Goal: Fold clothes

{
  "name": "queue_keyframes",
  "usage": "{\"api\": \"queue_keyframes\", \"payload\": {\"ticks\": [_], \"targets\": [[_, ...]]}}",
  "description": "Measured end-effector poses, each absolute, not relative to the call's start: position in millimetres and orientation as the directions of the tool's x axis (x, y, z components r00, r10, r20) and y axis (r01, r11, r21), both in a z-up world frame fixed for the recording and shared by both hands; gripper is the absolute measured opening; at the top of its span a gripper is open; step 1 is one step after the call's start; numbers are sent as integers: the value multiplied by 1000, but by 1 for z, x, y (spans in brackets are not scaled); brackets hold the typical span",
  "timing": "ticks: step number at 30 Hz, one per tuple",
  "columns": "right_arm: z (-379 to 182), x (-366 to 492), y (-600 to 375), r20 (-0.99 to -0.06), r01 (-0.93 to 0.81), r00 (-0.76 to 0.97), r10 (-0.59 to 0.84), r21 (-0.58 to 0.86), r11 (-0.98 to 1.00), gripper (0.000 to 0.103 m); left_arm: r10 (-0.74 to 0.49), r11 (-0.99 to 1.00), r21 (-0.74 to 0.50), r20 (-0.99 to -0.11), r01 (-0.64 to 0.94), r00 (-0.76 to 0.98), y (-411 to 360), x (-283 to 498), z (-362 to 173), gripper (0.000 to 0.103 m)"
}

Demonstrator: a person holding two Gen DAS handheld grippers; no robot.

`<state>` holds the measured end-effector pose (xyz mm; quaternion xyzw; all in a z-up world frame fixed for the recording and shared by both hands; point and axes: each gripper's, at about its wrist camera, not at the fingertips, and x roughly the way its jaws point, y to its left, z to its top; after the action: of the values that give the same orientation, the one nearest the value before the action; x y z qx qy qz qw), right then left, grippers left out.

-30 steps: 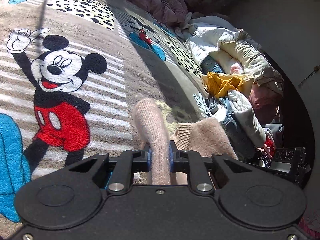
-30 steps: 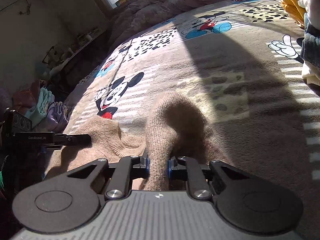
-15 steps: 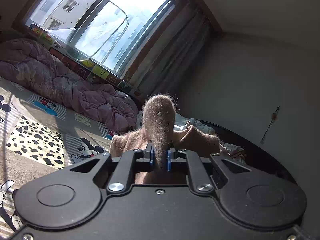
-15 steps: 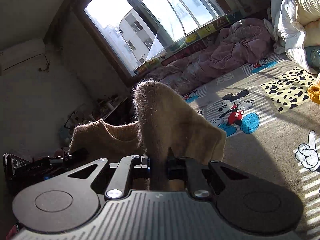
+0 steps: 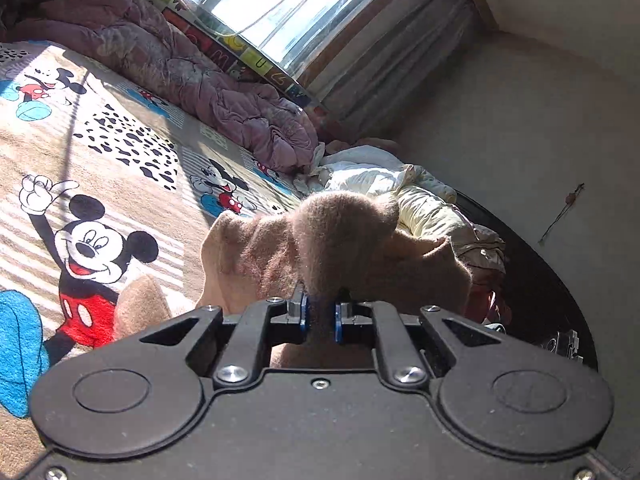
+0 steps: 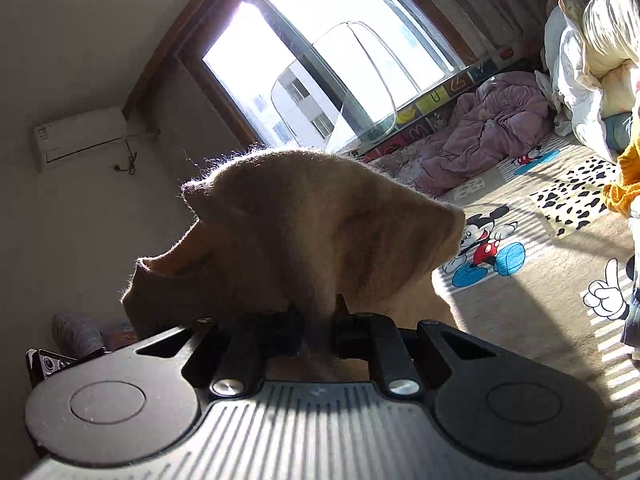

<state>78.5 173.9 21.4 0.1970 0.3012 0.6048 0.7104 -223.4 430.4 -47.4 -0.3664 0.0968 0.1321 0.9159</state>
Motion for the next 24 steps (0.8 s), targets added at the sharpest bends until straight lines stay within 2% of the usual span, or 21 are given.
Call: {"api": "queue_keyframes", "payload": {"ticks": [2,6,15,18,20,22,24], "targets": [[-21,68,170,-276,-700,67,959,672,243,16,152,645,-678,-338,-352,929,415,-234,-83,9],[-92,42,161,-423,-654,36,905,675,342,16,132,610,-688,-402,-394,906,391,-258,-115,9],[-147,-21,111,-492,-579,-24,871,717,388,16,94,645,-638,-479,-420,873,326,-294,-135,10],[-147,-40,91,-509,-582,-18,861,705,404,20,100,642,-627,-502,-442,859,308,-310,-137,16],[-143,-48,79,-524,-591,-4,852,688,420,24,100,635,-625,-518,-455,850,297,-322,-137,36],[-139,-56,65,-538,-602,5,843,671,432,29,94,615,-637,-527,-465,845,290,-336,-137,50],[-133,-64,49,-547,-613,9,837,658,437,41,93,599,-644,-535,-477,840,280,-353,-134,52]]}}
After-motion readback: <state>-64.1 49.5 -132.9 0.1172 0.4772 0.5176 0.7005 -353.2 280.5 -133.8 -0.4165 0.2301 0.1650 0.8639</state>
